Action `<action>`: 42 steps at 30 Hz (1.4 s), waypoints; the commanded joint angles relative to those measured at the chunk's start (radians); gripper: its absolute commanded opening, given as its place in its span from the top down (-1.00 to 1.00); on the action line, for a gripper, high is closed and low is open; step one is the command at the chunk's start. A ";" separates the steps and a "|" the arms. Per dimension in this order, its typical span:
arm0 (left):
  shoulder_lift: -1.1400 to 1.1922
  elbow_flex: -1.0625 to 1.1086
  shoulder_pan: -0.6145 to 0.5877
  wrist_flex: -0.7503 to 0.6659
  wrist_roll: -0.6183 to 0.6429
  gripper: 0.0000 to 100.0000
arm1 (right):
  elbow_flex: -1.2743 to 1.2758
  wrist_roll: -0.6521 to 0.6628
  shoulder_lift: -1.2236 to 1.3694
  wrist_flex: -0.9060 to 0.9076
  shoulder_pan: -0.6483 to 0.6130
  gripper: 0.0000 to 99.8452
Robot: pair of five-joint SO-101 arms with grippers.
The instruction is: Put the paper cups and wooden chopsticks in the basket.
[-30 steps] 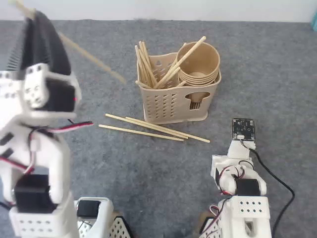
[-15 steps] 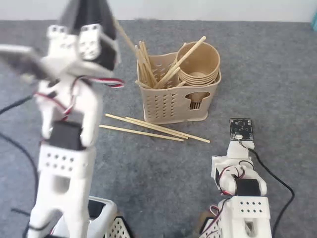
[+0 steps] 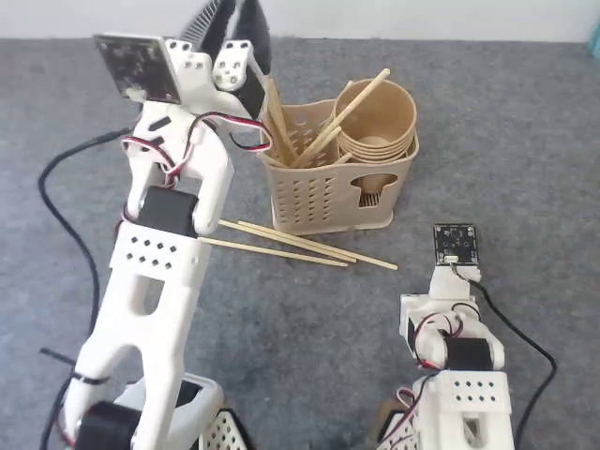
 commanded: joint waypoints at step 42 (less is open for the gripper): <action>0.302 0.510 -0.359 0.446 0.436 0.56 | -0.015 0.023 -0.024 0.007 0.004 0.51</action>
